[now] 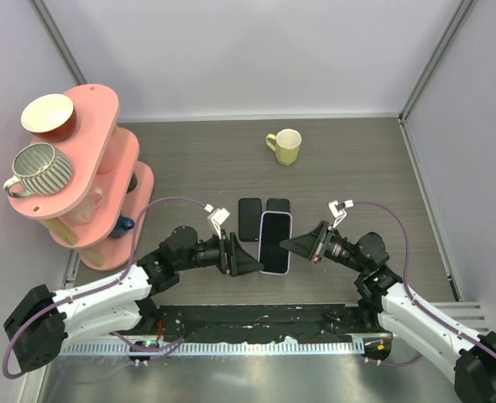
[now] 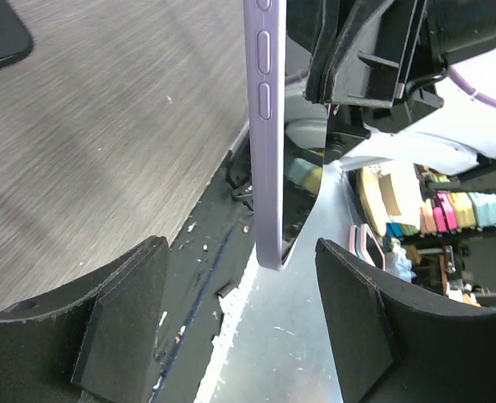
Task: Put the phone into the phone case
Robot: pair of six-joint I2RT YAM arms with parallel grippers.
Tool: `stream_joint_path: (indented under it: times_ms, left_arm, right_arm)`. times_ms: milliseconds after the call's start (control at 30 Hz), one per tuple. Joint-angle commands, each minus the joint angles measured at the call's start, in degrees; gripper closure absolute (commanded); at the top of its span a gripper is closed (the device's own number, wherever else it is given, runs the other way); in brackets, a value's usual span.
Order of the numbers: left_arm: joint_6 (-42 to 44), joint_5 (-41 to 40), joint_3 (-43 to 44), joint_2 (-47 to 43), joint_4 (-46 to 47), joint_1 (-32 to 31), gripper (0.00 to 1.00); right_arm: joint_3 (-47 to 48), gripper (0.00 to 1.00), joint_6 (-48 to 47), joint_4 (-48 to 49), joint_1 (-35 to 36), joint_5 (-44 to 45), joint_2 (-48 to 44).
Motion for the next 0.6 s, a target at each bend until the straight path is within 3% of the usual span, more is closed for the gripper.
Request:
stream_joint_path:
  times_ms: [0,133,267,567]
  left_arm:
    - [-2.8,7.1,-0.7,3.6,17.3,0.0,0.26]
    - [-3.2,8.8,0.6,8.3,20.5,0.0,0.31]
    - [-4.6,9.4,1.5,12.3,24.8,0.0,0.45]
    - [-6.0,10.2,1.9,15.4,29.2,0.0,0.54]
  right_arm:
    - [3.3,0.98,4.0,12.0,0.3,-1.6,1.8]
    - [1.5,0.96,7.3,17.9,0.4,-2.0,5.3]
    - [1.1,0.95,7.5,18.8,0.6,-3.1,6.7]
    - [0.5,0.90,7.0,15.8,0.7,-5.1,5.5]
